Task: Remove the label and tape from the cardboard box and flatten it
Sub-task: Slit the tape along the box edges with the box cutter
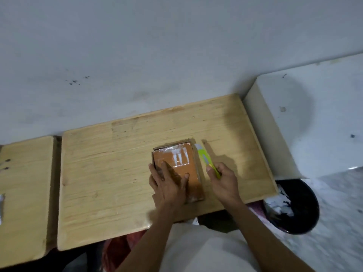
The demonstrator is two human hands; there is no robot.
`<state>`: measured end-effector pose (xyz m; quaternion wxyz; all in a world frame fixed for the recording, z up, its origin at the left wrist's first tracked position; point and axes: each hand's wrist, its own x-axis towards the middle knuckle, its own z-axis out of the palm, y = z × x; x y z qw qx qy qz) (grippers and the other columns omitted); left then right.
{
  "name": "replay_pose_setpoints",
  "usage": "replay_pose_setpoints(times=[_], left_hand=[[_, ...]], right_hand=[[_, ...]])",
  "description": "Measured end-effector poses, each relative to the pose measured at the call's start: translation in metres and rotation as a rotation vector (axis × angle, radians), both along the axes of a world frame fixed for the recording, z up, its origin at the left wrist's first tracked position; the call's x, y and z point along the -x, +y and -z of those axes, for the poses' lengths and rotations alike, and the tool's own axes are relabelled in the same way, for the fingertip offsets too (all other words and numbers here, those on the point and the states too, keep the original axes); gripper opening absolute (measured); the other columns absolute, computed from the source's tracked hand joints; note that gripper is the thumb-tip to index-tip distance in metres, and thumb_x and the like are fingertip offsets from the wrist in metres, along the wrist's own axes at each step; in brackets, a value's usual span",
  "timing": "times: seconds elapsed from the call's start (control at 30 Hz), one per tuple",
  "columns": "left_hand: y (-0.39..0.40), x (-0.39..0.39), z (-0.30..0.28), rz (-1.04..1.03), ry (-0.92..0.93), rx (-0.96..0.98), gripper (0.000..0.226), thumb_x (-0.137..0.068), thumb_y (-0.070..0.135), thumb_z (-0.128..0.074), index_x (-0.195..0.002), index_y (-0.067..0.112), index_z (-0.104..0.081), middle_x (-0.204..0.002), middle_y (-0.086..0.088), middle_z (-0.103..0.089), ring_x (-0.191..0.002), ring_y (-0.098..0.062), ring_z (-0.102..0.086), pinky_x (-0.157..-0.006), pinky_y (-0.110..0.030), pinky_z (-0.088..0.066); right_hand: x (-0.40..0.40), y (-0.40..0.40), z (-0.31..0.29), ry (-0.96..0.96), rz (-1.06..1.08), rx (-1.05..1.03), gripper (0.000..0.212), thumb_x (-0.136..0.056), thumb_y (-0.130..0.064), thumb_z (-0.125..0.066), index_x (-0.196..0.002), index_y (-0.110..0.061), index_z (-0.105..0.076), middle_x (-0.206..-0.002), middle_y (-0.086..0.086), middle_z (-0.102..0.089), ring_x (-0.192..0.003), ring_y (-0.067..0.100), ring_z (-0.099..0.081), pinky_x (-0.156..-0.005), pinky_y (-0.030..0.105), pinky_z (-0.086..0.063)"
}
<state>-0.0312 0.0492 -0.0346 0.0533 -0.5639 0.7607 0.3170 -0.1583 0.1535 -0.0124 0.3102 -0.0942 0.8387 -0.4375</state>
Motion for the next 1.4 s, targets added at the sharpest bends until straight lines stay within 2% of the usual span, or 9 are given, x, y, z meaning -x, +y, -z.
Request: replay_pose_setpoints(times=[0.17,0.33,0.47,0.6,0.77,1.0,1.13,1.27,1.4], left_hand=[[-0.040,-0.001,0.000,0.141,0.075,0.076,0.091,-0.088,0.065,-0.054,-0.158,0.028,-0.007,-0.166,-0.004,0.011,-0.149,-0.036,-0.003,-0.101,-0.063,-0.043],[-0.095,0.013,0.008,0.522,0.019,0.128,0.083,-0.095,0.058,-0.047,-0.159,0.024,-0.006,-0.167,-0.007,-0.001,-0.153,-0.033,0.008,-0.117,-0.057,-0.022],[-0.110,0.017,0.012,0.653,0.098,0.044,0.076,-0.094,0.050,-0.056,-0.157,0.025,-0.021,-0.159,-0.009,-0.030,-0.148,-0.035,-0.016,-0.115,-0.050,-0.025],[-0.102,0.006,0.006,0.603,0.143,0.022,0.074,-0.091,0.053,-0.060,-0.154,0.032,-0.029,-0.145,-0.013,-0.040,-0.135,-0.036,-0.027,-0.105,-0.047,-0.034],[-0.090,-0.021,-0.004,0.472,0.129,0.003,0.070,-0.093,0.047,-0.061,-0.153,0.043,-0.026,-0.140,-0.016,-0.034,-0.126,-0.038,-0.028,-0.100,-0.048,-0.036],[-0.055,-0.050,-0.011,0.087,0.114,-0.054,0.073,-0.092,0.035,-0.066,-0.152,0.044,-0.025,-0.134,-0.013,-0.030,-0.120,-0.038,-0.027,-0.097,-0.044,-0.035],[-0.036,-0.048,-0.014,-0.121,0.129,-0.085,0.073,-0.089,0.034,-0.068,-0.149,0.046,-0.028,-0.131,-0.012,-0.030,-0.115,-0.036,-0.028,-0.095,-0.045,-0.038],[-0.023,-0.038,-0.016,-0.217,0.104,-0.103,0.072,-0.091,0.034,-0.062,-0.151,0.045,-0.024,-0.133,-0.013,-0.029,-0.116,-0.037,-0.030,-0.102,-0.051,-0.040],[-0.010,-0.032,-0.016,-0.223,0.080,-0.128,0.082,-0.089,0.034,-0.063,-0.155,0.044,-0.014,-0.137,-0.016,-0.026,-0.118,-0.039,-0.029,-0.091,-0.037,-0.027]], right_hand=[[-0.051,0.003,-0.004,0.060,0.182,-0.037,0.023,-0.096,-0.028,-0.059,-0.091,-0.007,-0.066,-0.093,0.012,-0.061,-0.089,0.027,-0.057,-0.080,0.038,-0.048],[-0.093,-0.007,-0.006,-0.032,0.417,-0.006,0.025,-0.097,-0.030,-0.056,-0.078,-0.015,-0.050,-0.089,0.015,-0.053,-0.081,0.026,-0.052,-0.070,0.039,-0.044],[-0.115,-0.021,-0.004,-0.155,0.597,0.024,0.023,-0.097,-0.035,-0.057,-0.089,-0.014,-0.053,-0.088,0.006,-0.054,-0.079,0.021,-0.052,-0.060,0.029,-0.037],[-0.122,-0.036,-0.004,-0.197,0.675,0.032,0.018,-0.096,-0.038,-0.058,-0.093,-0.020,-0.060,-0.103,0.007,-0.058,-0.089,0.022,-0.057,-0.064,0.027,-0.041],[-0.113,-0.039,0.000,-0.165,0.682,0.027,0.021,-0.093,-0.039,-0.062,-0.098,-0.020,-0.070,-0.109,0.004,-0.065,-0.098,0.023,-0.061,-0.087,0.039,-0.053],[-0.074,-0.047,0.001,-0.124,0.410,0.036,0.017,-0.090,-0.035,-0.068,-0.099,-0.022,-0.075,-0.092,-0.003,-0.074,-0.085,0.018,-0.070,-0.077,0.037,-0.058],[-0.047,-0.057,-0.002,-0.104,0.274,0.016,0.012,-0.088,-0.037,-0.070,-0.097,-0.029,-0.074,-0.076,-0.017,-0.069,-0.059,-0.003,-0.061,-0.048,0.016,-0.047],[-0.022,-0.064,-0.002,-0.119,0.155,0.030,0.004,-0.088,-0.032,-0.072,-0.088,-0.028,-0.075,-0.073,-0.018,-0.067,-0.063,0.006,-0.059,-0.058,0.024,-0.049],[-0.007,-0.066,-0.001,-0.108,0.065,0.017,0.019,-0.088,-0.033,-0.072,-0.071,-0.037,-0.067,-0.071,-0.019,-0.064,-0.063,0.003,-0.056,-0.059,0.021,-0.048]])
